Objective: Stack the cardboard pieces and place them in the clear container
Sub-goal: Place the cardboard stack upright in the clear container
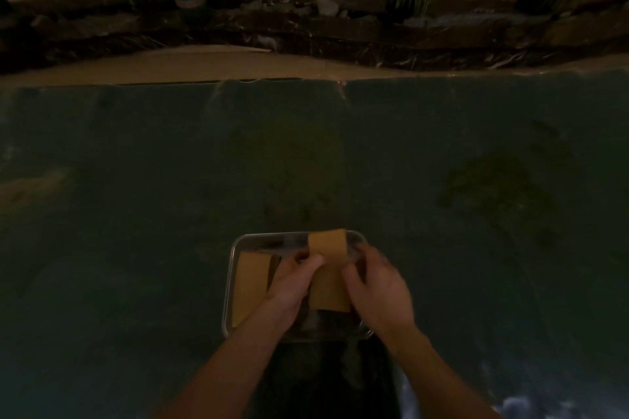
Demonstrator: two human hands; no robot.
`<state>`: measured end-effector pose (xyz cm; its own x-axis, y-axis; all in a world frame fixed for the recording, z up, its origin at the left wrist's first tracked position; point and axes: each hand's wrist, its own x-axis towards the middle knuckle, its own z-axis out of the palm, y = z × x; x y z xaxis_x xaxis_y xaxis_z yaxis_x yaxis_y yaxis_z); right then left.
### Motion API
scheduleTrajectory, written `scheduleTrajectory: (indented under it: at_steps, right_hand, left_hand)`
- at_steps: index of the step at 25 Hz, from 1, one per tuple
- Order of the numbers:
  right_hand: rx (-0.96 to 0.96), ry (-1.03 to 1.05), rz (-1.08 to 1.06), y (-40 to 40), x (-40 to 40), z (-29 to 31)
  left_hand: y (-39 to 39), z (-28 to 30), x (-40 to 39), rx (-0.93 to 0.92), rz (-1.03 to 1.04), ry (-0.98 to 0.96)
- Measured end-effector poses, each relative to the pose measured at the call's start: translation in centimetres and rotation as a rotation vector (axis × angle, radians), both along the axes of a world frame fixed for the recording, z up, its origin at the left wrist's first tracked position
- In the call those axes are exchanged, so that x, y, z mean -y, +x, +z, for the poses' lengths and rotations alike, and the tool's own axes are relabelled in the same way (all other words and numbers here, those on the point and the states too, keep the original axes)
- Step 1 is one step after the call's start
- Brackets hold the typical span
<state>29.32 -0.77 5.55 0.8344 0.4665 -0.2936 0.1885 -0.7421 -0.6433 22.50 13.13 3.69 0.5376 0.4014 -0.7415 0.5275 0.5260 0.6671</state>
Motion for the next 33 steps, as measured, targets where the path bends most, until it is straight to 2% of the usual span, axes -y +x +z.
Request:
scheduleTrajectory:
  at_steps: [1, 2, 3, 6, 10, 17, 22, 33]
  right_hand:
    - [0.166, -0.032, -0.038, 0.4, 0.3, -0.3]
    - [0.202, -0.035, -0.085, 0.9, 0.5, -0.5]
    - [0.119, -0.028, -0.125, 1.5, 0.8, -0.7]
    - [-0.354, 0.155, -0.260, 2.9, 1.9, -2.1]
    - [-0.488, 0.229, -0.345, 3.5, 2.3, -3.2]
    - [-0.460, 0.257, -0.364, 3.1, 2.0, -4.0]
    - [-0.441, 0.229, -0.334, 3.4, 2.0, -3.9]
    - [-0.367, 0.178, -0.292, 3.4, 1.9, -3.7]
  left_hand:
    - [0.1, -0.2, 0.0, -0.012, -0.021, 0.010]
    - [0.2, -0.4, -0.1, -0.034, -0.063, 0.026]
    - [0.2, -0.6, 0.0, -0.059, -0.101, 0.034]
    - [0.1, -1.8, 0.3, -0.154, -0.152, 0.044]
    - [-0.1, -3.0, 0.8, -0.227, -0.145, 0.075]
    - [0.7, -3.5, 2.4, -0.184, -0.122, 0.175]
    - [1.5, -4.0, 4.3, -0.229, -0.293, 0.380]
    - [1.9, -3.7, 5.8, -0.313, -0.446, 0.673]
